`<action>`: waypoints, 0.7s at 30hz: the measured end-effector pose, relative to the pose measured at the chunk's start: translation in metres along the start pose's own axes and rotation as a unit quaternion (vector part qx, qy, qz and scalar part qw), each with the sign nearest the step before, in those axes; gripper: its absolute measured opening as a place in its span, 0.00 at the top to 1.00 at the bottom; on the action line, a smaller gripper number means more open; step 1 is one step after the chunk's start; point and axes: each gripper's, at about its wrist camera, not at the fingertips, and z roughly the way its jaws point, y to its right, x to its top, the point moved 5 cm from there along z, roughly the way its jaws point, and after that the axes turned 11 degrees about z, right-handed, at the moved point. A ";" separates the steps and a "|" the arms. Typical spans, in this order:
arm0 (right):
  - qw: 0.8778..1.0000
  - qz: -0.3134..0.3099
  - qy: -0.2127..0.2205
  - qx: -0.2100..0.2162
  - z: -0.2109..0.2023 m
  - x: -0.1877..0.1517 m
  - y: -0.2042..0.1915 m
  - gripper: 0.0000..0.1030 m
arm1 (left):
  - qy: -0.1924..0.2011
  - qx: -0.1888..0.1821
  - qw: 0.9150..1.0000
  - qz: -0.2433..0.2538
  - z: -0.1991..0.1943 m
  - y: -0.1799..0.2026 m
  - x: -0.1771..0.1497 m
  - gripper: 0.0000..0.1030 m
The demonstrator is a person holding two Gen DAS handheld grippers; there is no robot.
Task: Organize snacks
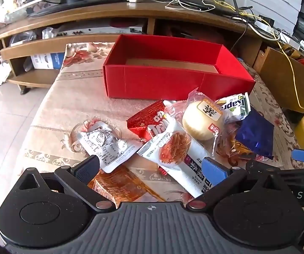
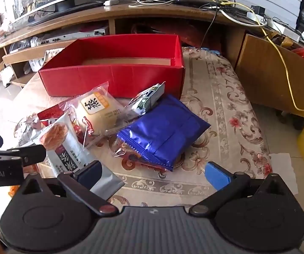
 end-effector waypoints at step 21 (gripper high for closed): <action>1.000 -0.020 -0.020 0.007 0.007 -0.007 -0.010 0.00 | -0.027 0.005 1.000 -0.011 0.000 -0.009 -0.005 0.00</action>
